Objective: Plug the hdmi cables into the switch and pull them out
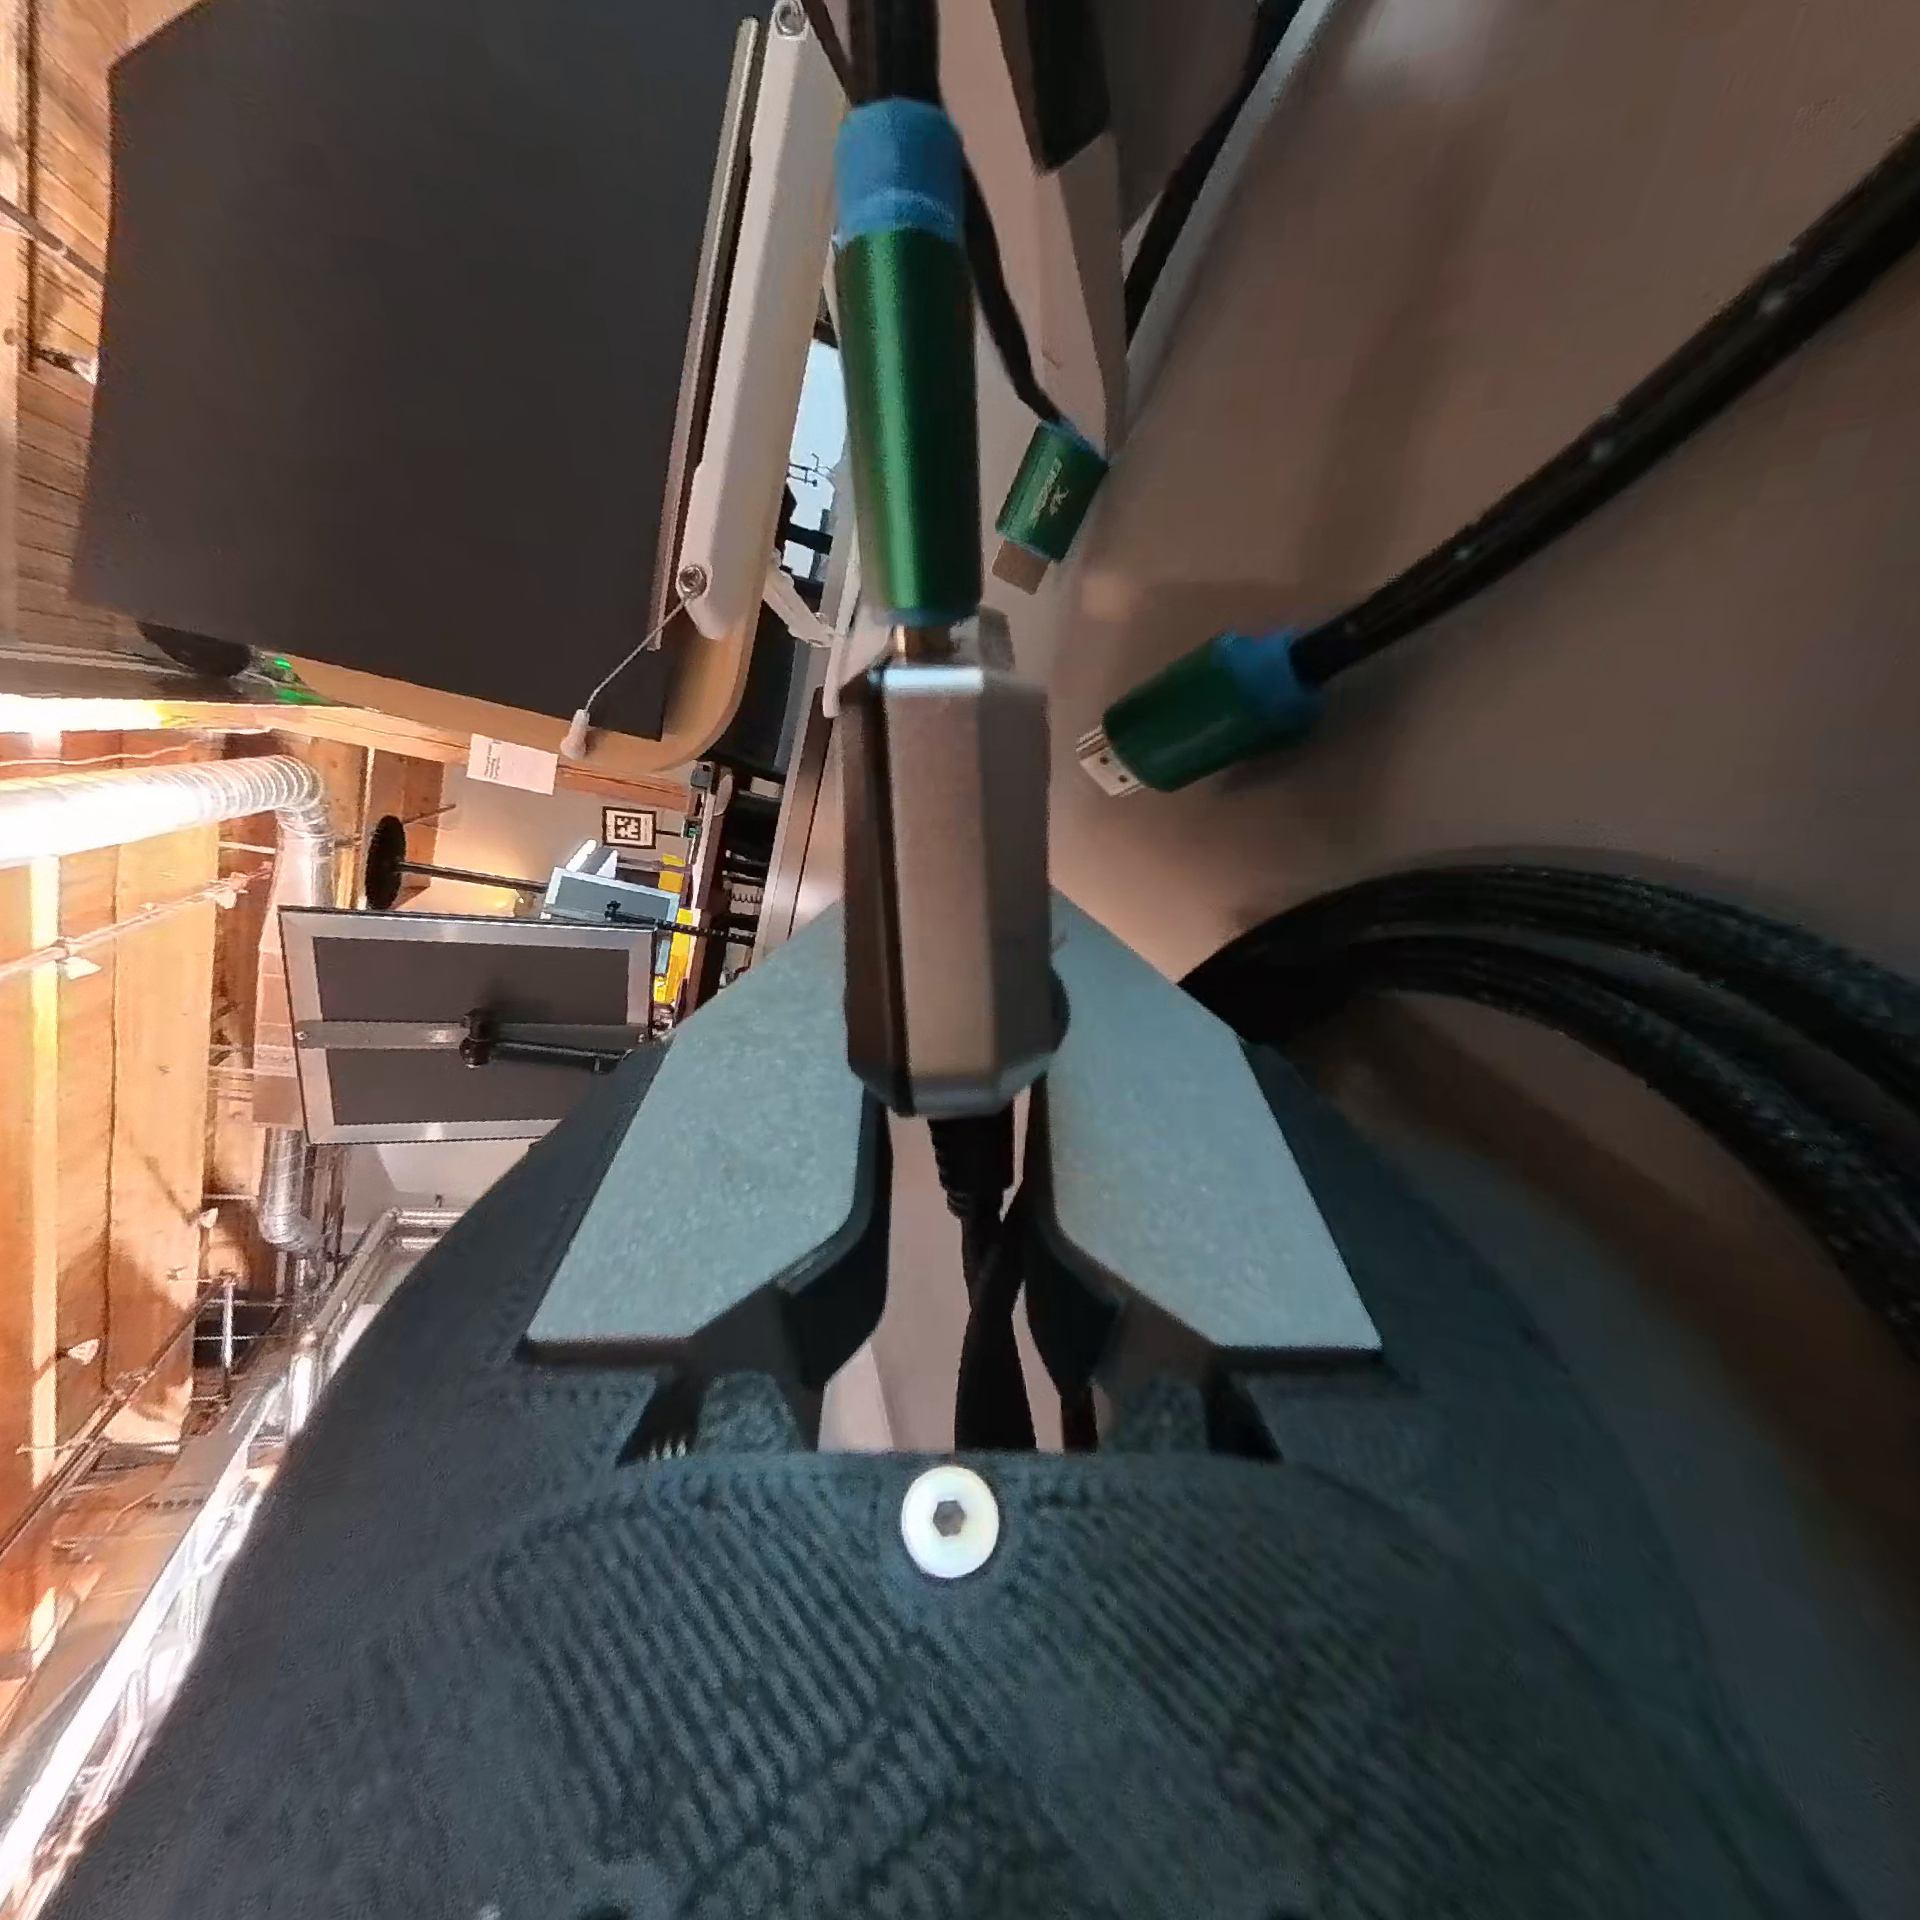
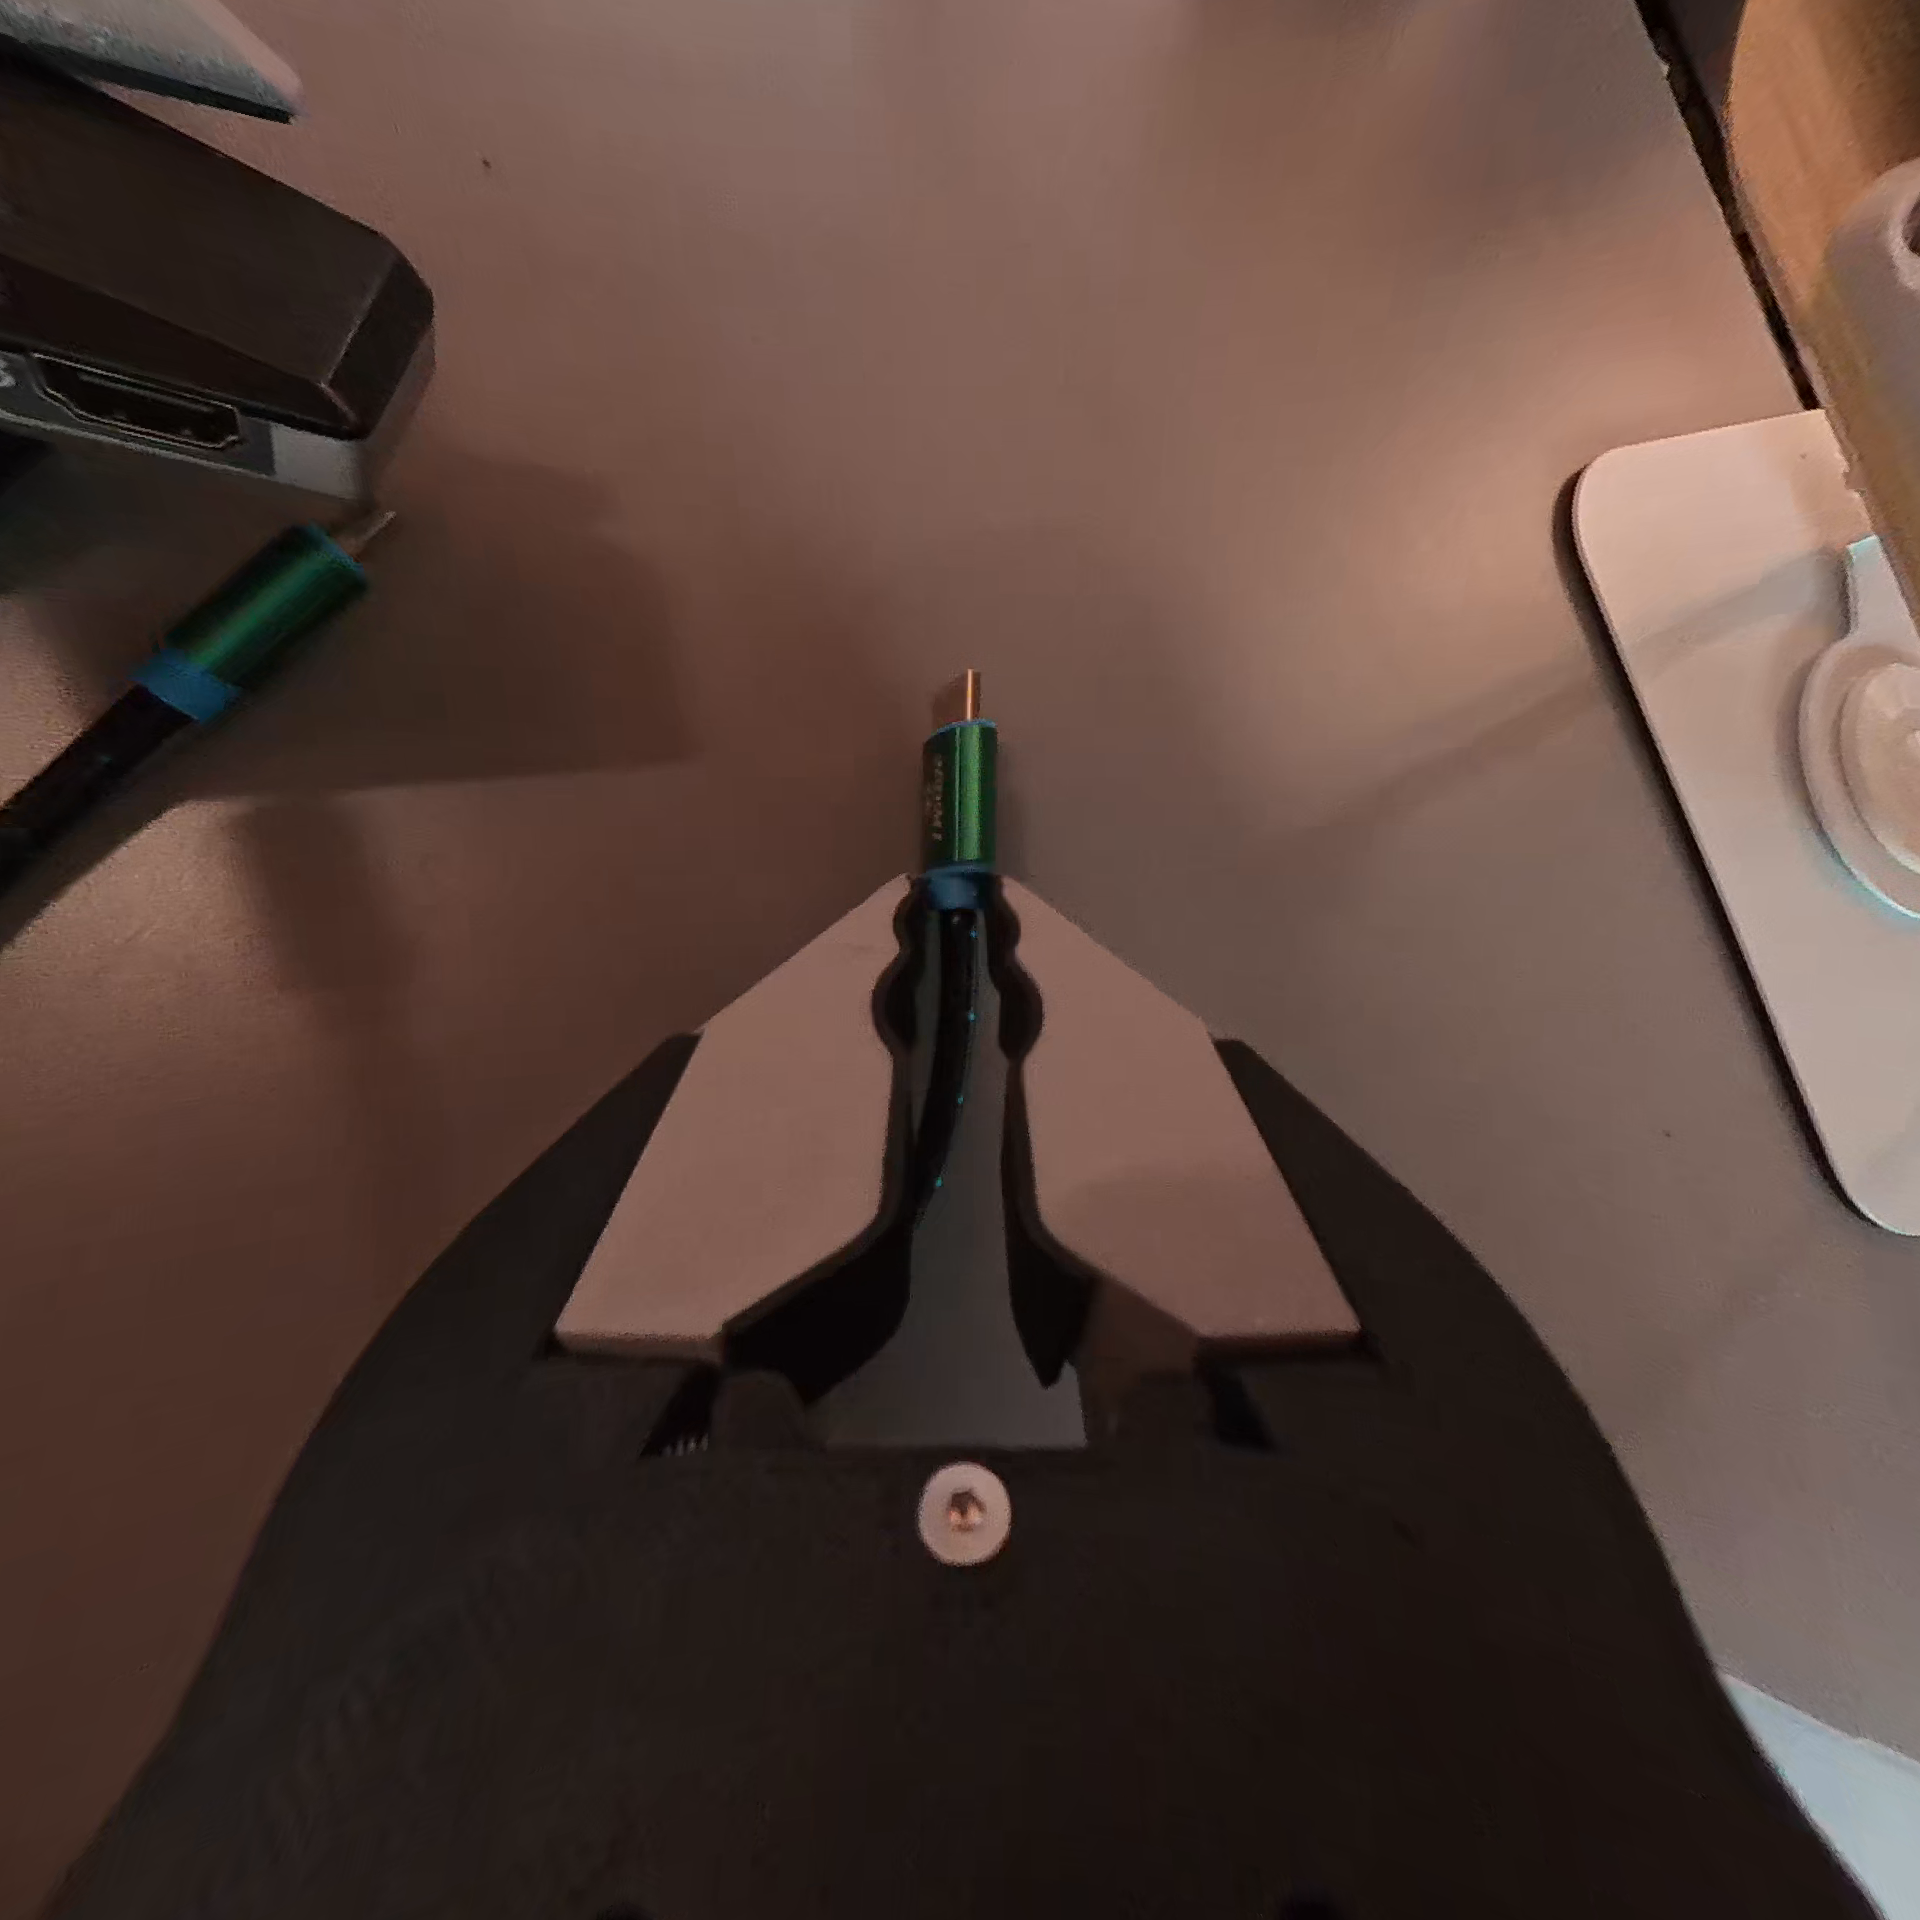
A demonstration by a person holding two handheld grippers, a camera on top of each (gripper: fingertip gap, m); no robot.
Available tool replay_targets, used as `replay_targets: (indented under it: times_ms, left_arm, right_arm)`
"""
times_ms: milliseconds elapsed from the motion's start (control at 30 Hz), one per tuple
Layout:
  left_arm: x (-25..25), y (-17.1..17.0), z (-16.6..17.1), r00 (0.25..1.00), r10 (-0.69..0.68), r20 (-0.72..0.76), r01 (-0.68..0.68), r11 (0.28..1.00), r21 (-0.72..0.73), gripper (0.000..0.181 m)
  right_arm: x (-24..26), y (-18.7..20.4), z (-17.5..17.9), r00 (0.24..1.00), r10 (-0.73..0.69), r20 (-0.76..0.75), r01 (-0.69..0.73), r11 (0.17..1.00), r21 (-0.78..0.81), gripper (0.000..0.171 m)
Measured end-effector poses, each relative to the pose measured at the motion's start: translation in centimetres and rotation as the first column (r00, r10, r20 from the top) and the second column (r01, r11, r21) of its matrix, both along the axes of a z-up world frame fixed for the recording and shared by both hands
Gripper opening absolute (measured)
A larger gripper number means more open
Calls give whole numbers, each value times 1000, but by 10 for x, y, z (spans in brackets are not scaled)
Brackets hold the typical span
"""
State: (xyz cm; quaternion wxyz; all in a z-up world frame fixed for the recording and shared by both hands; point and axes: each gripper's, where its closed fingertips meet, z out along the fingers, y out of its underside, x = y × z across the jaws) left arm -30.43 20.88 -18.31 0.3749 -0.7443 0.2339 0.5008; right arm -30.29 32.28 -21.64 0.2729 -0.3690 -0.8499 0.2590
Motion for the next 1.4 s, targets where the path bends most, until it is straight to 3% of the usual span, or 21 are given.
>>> replay_targets:
  times_ms: [133, 333, 533, 733, 900, 1133, 1400]
  left_arm:
    - [-1, -1, 2, 1000, 10, -22, -10, 1000, 6, 21]
    - [-5, -4, 29, 973, 36, -228, -19, 997, 76, 20]
    - [4, -18, 79, 907, 75, -414, 23, 973, 228, 20]
    - [15, -22, 104, 782, 33, -623, 110, 976, 189, 21]
    - [24, -18, 108, 708, -19, -706, 144, 982, 118, 21]
    - [33, -8, 103, 630, -83, -772, 193, 980, 51, 20]
    - [41, -3, 102, 567, -124, -815, 210, 978, -2, 20]
  right_arm:
    - [2, -8, 0, 1000, 16, 26, -14, 998, -58, 7]
    - [22, -35, 32, 987, 141, 77, -106, 930, -351, 7]
    - [66, -69, 79, 922, 379, 76, -248, 731, -636, 7]
    - [91, -92, 94, 834, 527, 164, -157, 510, -845, 7]
    - [100, -105, 79, 762, 595, 256, -101, 499, -861, 7]
    - [117, -122, 83, 658, 701, 277, -67, 420, -905, 8]
    - [118, -121, 78, 620, 720, 314, 11, 392, -920, 8]
